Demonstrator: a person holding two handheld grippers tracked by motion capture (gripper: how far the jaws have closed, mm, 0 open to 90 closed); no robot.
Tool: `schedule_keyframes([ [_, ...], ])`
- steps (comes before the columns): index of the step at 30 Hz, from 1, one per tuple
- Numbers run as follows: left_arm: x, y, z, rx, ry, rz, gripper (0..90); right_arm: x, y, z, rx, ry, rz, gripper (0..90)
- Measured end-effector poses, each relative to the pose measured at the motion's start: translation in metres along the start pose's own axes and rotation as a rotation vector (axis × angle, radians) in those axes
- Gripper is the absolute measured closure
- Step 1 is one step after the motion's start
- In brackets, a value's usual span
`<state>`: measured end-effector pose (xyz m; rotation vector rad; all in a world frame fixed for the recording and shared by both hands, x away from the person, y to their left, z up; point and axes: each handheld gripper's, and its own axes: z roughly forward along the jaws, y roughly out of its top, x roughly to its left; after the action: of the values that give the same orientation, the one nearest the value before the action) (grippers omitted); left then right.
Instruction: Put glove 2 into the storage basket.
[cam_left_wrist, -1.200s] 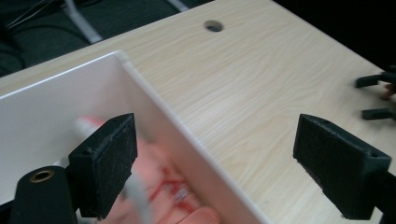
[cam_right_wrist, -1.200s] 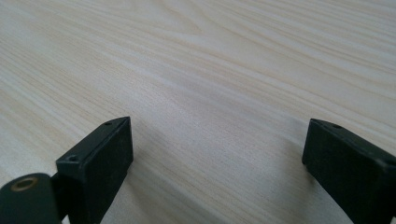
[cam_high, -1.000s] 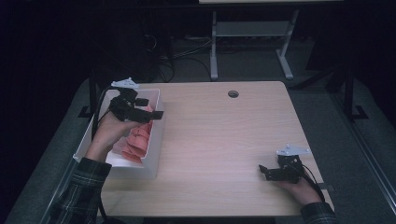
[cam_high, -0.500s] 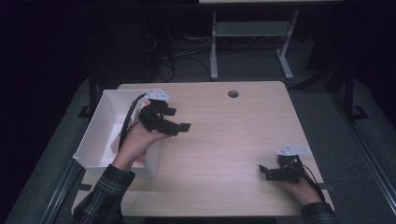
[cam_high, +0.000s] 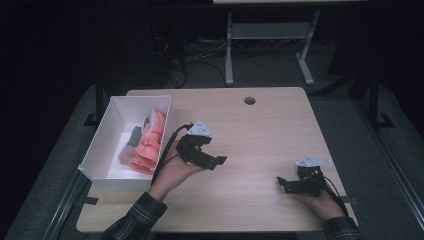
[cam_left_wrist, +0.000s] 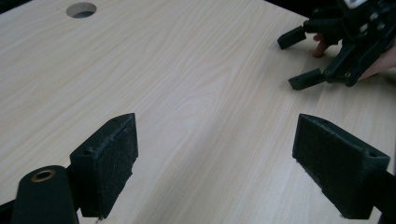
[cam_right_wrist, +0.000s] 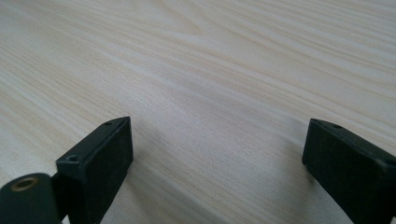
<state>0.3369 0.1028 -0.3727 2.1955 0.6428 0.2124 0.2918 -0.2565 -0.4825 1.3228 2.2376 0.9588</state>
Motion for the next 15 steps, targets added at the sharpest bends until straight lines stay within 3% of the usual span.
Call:
schedule_keyframes([
  [7,-0.008,-0.026,0.025,0.030,0.012,0.029,13.6,0.000,0.000,0.000,0.001,0.000,-0.001,8.1],
  [15,-0.008,-0.049,0.047,0.056,0.006,0.019,13.6,0.000,0.000,0.000,0.001,0.000,-0.001,8.1],
])
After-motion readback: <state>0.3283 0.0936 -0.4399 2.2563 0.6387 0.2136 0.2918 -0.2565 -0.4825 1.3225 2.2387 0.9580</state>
